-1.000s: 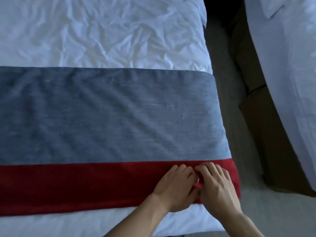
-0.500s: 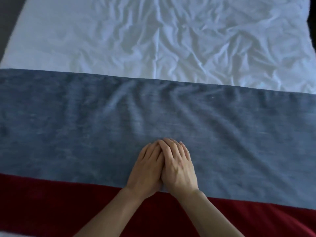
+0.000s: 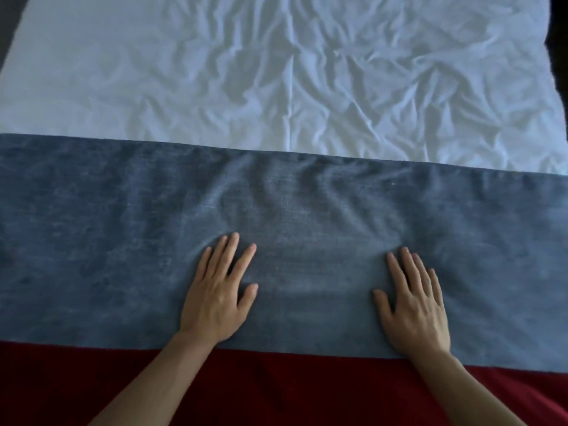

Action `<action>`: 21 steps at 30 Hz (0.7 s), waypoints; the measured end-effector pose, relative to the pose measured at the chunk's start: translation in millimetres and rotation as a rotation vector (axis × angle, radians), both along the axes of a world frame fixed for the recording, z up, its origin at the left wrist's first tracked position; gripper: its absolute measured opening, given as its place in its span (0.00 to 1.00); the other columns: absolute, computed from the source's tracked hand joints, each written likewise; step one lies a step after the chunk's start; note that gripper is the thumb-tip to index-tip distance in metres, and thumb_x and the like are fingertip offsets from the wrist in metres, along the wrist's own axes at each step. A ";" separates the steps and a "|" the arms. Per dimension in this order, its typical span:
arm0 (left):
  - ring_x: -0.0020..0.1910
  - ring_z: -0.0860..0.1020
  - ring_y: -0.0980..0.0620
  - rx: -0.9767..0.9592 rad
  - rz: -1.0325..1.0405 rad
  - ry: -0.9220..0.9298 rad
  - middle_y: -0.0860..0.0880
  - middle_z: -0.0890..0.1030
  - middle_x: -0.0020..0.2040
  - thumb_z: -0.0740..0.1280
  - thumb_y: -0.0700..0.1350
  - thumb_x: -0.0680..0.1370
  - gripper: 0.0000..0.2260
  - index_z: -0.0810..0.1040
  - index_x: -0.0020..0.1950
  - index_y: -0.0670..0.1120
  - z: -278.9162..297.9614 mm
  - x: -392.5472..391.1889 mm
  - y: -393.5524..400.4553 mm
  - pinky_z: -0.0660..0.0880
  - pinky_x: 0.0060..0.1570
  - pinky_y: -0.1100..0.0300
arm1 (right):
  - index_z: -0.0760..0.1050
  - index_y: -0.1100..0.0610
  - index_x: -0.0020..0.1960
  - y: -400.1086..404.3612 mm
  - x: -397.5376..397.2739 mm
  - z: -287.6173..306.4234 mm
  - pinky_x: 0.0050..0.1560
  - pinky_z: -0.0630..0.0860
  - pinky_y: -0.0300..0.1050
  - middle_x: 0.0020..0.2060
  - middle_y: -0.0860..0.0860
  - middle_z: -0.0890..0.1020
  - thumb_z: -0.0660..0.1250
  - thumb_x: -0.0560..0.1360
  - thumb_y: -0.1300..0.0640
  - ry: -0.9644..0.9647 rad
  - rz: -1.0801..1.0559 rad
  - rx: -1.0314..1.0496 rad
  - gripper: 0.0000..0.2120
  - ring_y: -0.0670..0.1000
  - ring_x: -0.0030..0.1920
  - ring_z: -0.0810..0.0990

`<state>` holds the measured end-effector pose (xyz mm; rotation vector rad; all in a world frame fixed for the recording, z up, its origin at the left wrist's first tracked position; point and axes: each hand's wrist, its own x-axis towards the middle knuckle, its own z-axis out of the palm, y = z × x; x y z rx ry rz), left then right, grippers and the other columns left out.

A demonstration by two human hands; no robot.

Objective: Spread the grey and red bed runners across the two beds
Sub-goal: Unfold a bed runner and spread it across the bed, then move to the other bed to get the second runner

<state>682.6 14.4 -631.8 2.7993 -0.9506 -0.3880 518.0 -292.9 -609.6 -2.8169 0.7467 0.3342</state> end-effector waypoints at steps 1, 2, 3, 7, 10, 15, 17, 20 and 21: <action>0.81 0.47 0.47 0.009 0.003 0.002 0.46 0.47 0.82 0.53 0.58 0.81 0.30 0.54 0.81 0.51 0.6 -0.1 -0.1 0.49 0.78 0.46 | 0.55 0.51 0.80 -3.5 -3.9 0.8 0.79 0.48 0.54 0.80 0.51 0.54 0.52 0.78 0.38 0.007 0.002 -0.002 0.34 0.50 0.80 0.49; 0.81 0.47 0.47 0.016 0.010 0.007 0.46 0.48 0.82 0.53 0.58 0.80 0.30 0.54 0.81 0.51 2.4 -0.9 -2.5 0.50 0.78 0.45 | 0.56 0.52 0.80 -4.1 -4.1 1.1 0.79 0.48 0.54 0.80 0.52 0.55 0.53 0.79 0.39 0.007 0.000 -0.008 0.33 0.51 0.80 0.50; 0.81 0.47 0.47 0.021 0.023 0.014 0.45 0.49 0.82 0.53 0.58 0.80 0.29 0.55 0.81 0.51 5.6 -1.6 -6.3 0.51 0.78 0.44 | 0.58 0.53 0.79 -2.2 -1.8 2.5 0.79 0.49 0.54 0.79 0.53 0.57 0.54 0.79 0.41 0.001 -0.017 -0.016 0.32 0.53 0.80 0.52; 0.80 0.54 0.46 -0.015 0.100 0.084 0.44 0.56 0.80 0.58 0.54 0.82 0.25 0.63 0.77 0.47 28.8 1.1 -24.9 0.57 0.77 0.43 | 0.68 0.57 0.73 9.6 22.0 23.7 0.74 0.62 0.54 0.74 0.55 0.68 0.63 0.79 0.48 -0.027 -0.093 0.037 0.25 0.56 0.75 0.64; 0.78 0.58 0.49 -0.026 0.119 0.213 0.49 0.57 0.80 0.59 0.56 0.82 0.25 0.63 0.77 0.51 64.0 7.8 -40.9 0.64 0.74 0.47 | 0.72 0.56 0.68 13.1 42.2 61.5 0.65 0.70 0.51 0.65 0.52 0.75 0.63 0.78 0.50 -0.030 0.008 0.085 0.21 0.55 0.66 0.73; 0.72 0.66 0.53 -0.026 0.109 0.188 0.53 0.61 0.77 0.56 0.59 0.82 0.23 0.63 0.76 0.54 148.9 32.3 -64.3 0.73 0.60 0.53 | 0.70 0.51 0.69 13.8 74.9 148.6 0.62 0.70 0.49 0.63 0.48 0.75 0.63 0.76 0.48 -0.046 0.103 0.117 0.22 0.52 0.63 0.73; 0.73 0.66 0.51 -0.071 0.095 0.137 0.52 0.63 0.77 0.58 0.58 0.82 0.22 0.65 0.75 0.54 190.9 37.2 -72.2 0.72 0.61 0.51 | 0.68 0.50 0.70 12.1 81.3 189.3 0.63 0.69 0.49 0.65 0.48 0.74 0.62 0.76 0.47 -0.051 0.128 0.107 0.23 0.52 0.65 0.72; 0.74 0.65 0.49 -0.106 0.019 0.093 0.50 0.64 0.77 0.60 0.59 0.81 0.24 0.66 0.75 0.54 253.7 44.4 -83.1 0.67 0.67 0.50 | 0.66 0.49 0.72 6.7 89.3 252.7 0.66 0.68 0.50 0.68 0.48 0.73 0.61 0.77 0.46 -0.067 0.139 0.081 0.24 0.53 0.68 0.70; 0.74 0.64 0.49 -0.110 -0.015 0.077 0.50 0.64 0.77 0.60 0.59 0.81 0.24 0.65 0.76 0.53 276.9 47.5 -86.1 0.67 0.69 0.50 | 0.66 0.49 0.73 4.4 90.8 277.3 0.66 0.68 0.51 0.68 0.48 0.72 0.60 0.78 0.46 -0.080 0.144 0.064 0.24 0.52 0.68 0.70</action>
